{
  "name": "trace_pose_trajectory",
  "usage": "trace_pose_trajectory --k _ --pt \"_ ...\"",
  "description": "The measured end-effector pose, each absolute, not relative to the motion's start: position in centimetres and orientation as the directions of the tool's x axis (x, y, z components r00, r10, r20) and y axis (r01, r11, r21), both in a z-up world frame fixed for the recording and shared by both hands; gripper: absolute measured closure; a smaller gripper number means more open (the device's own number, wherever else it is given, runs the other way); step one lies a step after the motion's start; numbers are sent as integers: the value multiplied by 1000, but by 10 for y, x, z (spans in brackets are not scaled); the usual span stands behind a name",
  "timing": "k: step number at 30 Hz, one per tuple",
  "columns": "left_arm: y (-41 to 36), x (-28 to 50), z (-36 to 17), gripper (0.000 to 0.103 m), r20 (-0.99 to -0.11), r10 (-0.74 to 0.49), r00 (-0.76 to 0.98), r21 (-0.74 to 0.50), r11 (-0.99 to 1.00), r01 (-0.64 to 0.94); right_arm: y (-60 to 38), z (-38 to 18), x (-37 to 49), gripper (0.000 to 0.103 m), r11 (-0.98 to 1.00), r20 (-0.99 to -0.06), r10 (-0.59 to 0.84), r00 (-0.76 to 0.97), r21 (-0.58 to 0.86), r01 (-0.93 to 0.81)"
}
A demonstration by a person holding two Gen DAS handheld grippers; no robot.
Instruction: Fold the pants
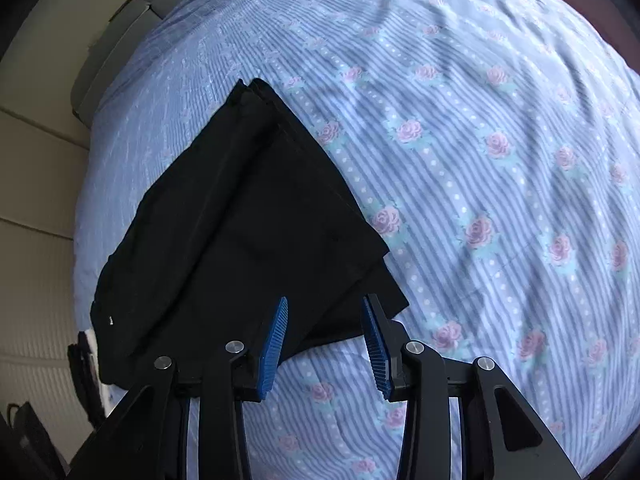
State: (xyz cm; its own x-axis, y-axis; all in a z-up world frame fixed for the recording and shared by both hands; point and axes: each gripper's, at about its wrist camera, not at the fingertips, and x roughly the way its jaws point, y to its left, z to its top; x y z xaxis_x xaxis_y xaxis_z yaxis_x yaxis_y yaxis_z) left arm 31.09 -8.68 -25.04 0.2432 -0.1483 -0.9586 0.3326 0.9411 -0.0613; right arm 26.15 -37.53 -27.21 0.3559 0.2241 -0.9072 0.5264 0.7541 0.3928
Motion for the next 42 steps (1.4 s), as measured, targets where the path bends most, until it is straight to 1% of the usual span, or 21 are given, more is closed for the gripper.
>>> trace_pose_trajectory --k 1,3,4,6,7,13,18,20,22,24,25,26,28,31,36,42 --pt "-86 311 -250 36 -958 -147 244 -60 942 330 -376 -281 266 64 741 -906 241 347 403 537" --pt "-83 311 -249 36 -958 -145 247 -61 946 318 -376 -294 273 64 740 -922 236 308 376 558" --pt "-81 312 -249 36 -958 -144 247 -62 949 310 -376 -300 277 65 744 -932 228 283 354 566" --pt "-78 312 -249 36 -958 -142 249 -63 951 303 -374 -303 282 78 754 -935 214 284 343 560" --pt "-77 312 -249 36 -958 -142 249 -63 951 301 -371 -301 284 97 775 -938 203 280 328 540" --pt "-73 315 -252 36 -958 -142 250 -64 953 296 -353 -283 280 100 819 -948 138 287 272 505" --pt "-72 317 -252 36 -956 -145 255 -68 955 289 -367 -300 267 101 820 -979 90 183 177 544" --pt "-71 318 -251 36 -955 -142 261 -63 956 288 -369 -304 261 101 817 -978 105 180 188 546" --pt "-68 319 -251 36 -955 -137 264 -59 958 282 -369 -299 256 100 815 -971 117 211 215 539" --pt "-65 321 -252 36 -954 -133 269 -57 961 270 -369 -287 253 89 806 -956 135 262 260 532" --pt "-64 322 -252 36 -954 -130 270 -57 963 264 -369 -279 253 73 799 -946 144 289 284 530" --pt "-63 322 -252 36 -954 -129 271 -57 964 260 -369 -274 253 60 793 -939 142 313 297 532" --pt "-62 324 -253 36 -954 -125 274 -56 968 246 -371 -266 257 60 794 -925 129 358 313 522" --pt "-63 329 -252 35 -952 -119 281 -51 970 239 -373 -265 272 60 788 -914 139 380 335 517" --pt "-74 345 -248 33 -943 -154 297 -89 971 222 -375 -286 290 60 764 -918 171 358 353 540" --pt "-100 360 -240 32 -932 -187 310 -105 959 264 -372 -313 303 61 738 -926 190 327 355 574"
